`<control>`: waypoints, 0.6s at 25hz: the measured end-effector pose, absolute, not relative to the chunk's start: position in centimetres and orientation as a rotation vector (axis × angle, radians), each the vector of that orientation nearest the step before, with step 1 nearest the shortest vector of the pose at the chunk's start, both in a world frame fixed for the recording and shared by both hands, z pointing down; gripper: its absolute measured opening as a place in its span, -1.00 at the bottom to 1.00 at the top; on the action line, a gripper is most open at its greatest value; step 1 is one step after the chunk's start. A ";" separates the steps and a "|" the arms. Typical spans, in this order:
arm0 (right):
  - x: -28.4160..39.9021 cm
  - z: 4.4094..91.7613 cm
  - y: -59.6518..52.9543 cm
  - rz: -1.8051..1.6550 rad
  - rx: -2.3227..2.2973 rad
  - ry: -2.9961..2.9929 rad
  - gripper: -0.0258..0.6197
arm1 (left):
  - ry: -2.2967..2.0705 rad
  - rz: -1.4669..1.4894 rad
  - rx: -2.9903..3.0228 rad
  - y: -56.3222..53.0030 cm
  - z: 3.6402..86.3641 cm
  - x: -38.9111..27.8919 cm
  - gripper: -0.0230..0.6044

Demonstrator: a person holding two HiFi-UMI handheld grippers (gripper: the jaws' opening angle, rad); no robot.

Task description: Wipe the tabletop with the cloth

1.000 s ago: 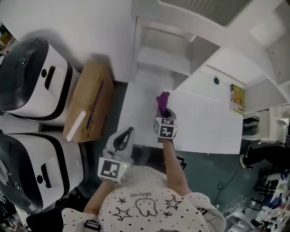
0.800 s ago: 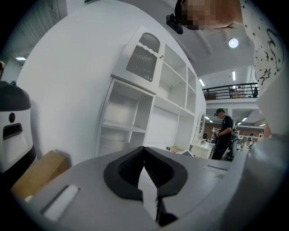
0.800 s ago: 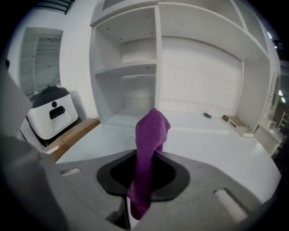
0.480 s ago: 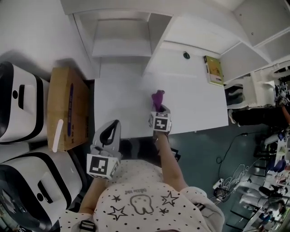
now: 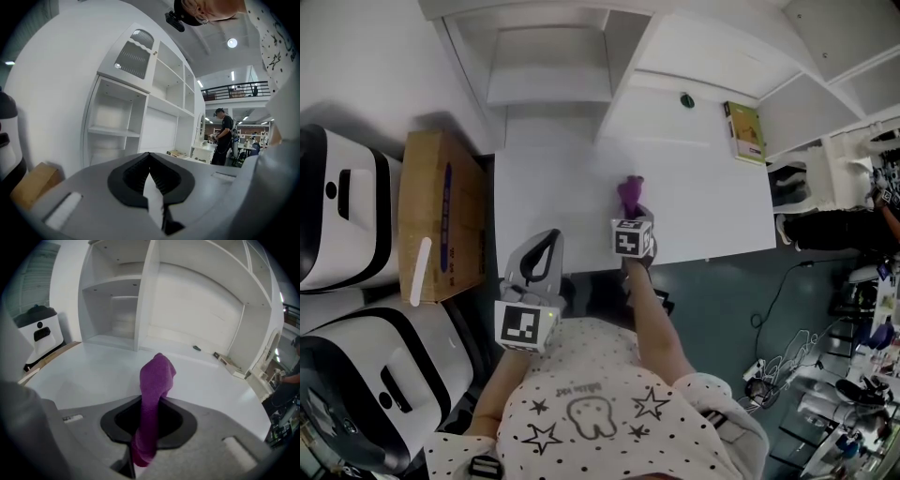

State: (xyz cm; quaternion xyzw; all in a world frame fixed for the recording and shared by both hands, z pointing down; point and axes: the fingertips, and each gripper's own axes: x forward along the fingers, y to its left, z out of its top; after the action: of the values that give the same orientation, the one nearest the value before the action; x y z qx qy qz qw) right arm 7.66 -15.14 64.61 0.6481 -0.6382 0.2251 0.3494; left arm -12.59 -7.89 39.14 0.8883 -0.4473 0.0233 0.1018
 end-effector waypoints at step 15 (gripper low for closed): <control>3.5 65.4 -15.3 0.560 1.573 -1.662 -0.70 | -1.366 0.037 2.598 -7.5 38.7 -15.1 -0.94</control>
State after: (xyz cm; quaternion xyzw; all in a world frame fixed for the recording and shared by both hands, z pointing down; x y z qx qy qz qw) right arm 3.54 -15.27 65.38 0.6169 -0.6516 0.2196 0.3828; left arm -15.07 -7.52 38.75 0.8804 -0.4628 0.0127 0.1030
